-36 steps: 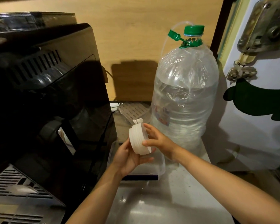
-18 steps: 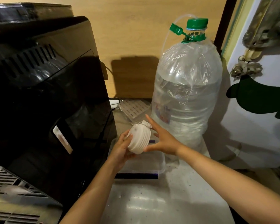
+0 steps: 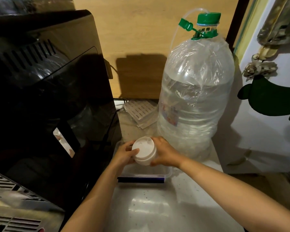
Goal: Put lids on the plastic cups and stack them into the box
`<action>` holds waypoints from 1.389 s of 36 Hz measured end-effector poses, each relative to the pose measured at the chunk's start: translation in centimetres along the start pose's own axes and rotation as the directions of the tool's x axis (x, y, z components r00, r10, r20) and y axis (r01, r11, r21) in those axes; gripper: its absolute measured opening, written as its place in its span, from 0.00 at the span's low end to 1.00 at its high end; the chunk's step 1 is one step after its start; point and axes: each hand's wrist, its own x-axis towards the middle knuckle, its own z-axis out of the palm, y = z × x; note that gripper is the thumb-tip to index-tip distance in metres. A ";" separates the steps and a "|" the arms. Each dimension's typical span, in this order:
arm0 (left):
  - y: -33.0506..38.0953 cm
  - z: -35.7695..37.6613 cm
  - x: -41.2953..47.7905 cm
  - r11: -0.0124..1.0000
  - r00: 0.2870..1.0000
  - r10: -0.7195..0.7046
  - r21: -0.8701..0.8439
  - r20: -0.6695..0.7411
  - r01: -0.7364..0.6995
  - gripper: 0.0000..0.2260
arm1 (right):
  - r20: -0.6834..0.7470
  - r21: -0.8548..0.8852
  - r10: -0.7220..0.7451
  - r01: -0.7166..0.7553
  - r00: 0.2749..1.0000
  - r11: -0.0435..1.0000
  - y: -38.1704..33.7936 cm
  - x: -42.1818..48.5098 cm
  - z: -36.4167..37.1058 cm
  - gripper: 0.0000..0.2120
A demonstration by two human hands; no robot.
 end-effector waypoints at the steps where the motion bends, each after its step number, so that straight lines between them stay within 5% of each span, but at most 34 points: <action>1: -0.1 -0.1 0.2 1.000 1.000 -0.020 0.008 -0.004 0.020 0.17 | 0.011 -0.008 0.025 -0.025 1.000 1.000 0.0 0.1 0.3 0.47; 15: -2.6 -0.5 2.5 0.970 0.983 -0.181 0.163 -0.013 0.181 0.18 | 0.200 -0.143 0.199 -0.172 0.959 0.975 0.5 1.7 2.9 0.49; 26: -3.6 -0.2 3.9 0.940 0.980 -0.197 0.283 -0.002 0.189 0.21 | 0.219 -0.218 0.371 -0.326 0.902 0.920 1.5 3.3 4.5 0.38; 43: -3.9 0.1 4.3 0.881 0.991 -0.131 0.457 -0.015 0.124 0.23 | 0.224 -0.343 0.348 -0.261 0.910 0.902 1.3 3.5 4.1 0.36; 50: -1.7 0.9 3.5 0.849 0.999 -0.022 0.527 -0.050 0.045 0.17 | 0.187 -0.310 0.326 -0.259 0.927 0.915 0.9 3.1 2.4 0.26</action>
